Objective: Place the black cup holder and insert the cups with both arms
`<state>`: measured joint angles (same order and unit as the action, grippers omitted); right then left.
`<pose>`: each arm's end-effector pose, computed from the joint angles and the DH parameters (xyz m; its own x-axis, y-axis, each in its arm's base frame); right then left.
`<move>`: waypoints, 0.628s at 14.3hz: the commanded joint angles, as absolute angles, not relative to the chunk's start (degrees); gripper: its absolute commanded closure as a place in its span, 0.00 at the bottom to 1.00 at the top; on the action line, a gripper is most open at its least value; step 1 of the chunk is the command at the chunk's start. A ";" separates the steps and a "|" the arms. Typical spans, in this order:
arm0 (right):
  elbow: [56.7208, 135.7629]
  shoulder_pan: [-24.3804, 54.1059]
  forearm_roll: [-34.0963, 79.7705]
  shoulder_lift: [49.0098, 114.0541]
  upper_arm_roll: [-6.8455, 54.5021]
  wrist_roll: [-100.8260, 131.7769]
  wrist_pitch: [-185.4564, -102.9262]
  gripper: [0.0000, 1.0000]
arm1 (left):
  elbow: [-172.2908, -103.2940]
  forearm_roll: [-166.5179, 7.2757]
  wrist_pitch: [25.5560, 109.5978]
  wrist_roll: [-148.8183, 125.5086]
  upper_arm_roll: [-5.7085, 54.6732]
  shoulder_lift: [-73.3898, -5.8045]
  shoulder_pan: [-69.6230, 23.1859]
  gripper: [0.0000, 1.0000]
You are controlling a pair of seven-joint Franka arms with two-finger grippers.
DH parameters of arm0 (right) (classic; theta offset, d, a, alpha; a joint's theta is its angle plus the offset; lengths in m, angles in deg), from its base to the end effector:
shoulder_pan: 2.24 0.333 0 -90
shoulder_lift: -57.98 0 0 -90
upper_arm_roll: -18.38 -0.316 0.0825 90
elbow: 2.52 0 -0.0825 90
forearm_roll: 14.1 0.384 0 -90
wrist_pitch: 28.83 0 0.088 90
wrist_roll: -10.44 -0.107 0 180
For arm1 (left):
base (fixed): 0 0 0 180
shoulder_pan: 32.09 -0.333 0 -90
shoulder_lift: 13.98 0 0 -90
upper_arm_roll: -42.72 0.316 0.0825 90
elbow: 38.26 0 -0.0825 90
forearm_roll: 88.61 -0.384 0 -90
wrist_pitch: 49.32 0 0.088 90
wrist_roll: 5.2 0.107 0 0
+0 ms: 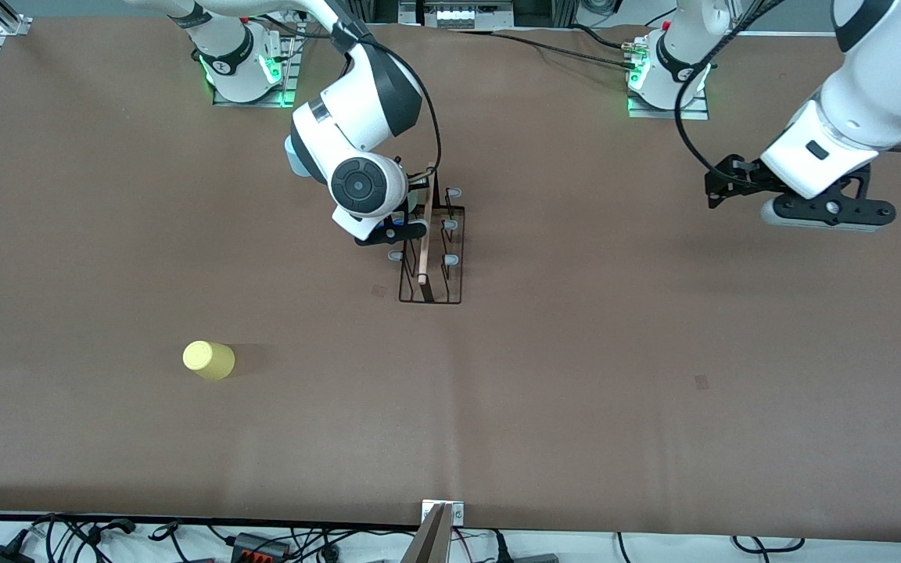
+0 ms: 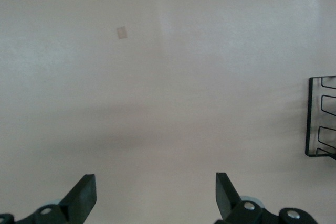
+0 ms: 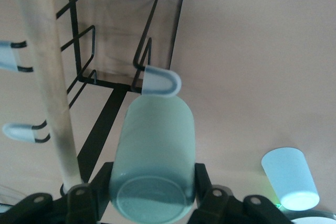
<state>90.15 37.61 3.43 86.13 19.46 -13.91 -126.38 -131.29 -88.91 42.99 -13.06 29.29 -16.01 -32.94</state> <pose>0.4762 0.4206 0.3173 0.8718 0.1465 -0.4675 0.1324 -0.9892 -0.0631 0.5529 -0.1206 0.5836 0.9955 -0.0825 -0.0470 -0.0828 -0.9966 -0.0034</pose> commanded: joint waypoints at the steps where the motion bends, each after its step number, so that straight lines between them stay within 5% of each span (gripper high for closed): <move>1: 90.30 38.63 2.87 86.19 19.96 -14.08 -127.18 0.75 | -131.86 -88.35 43.66 -11.80 28.22 -15.38 -32.89 0.00; 3: 90.30 38.55 2.87 86.37 19.96 -14.08 -127.10 0.65 | -131.77 -88.26 43.84 -11.97 28.31 -15.38 -33.23 0.00; 4: 90.21 38.55 2.95 86.37 19.96 -14.16 -127.01 0.23 | -131.77 -88.26 43.84 -11.97 28.39 -15.38 -33.67 0.00; 5: 90.21 38.37 2.95 86.37 20.22 -15.12 -126.92 0.00 | -131.77 -88.17 43.75 -11.80 29.00 -15.38 -34.11 0.00; 9: 89.77 37.84 2.87 84.44 20.40 -18.56 -126.22 0.00 | -131.86 -87.73 40.33 -11.80 29.01 -15.03 -37.72 0.00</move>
<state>89.83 37.73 3.43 86.41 20.20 -16.57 -126.74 -131.32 -88.84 41.73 -12.84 28.95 -16.00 -36.77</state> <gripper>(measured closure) 0.000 0.000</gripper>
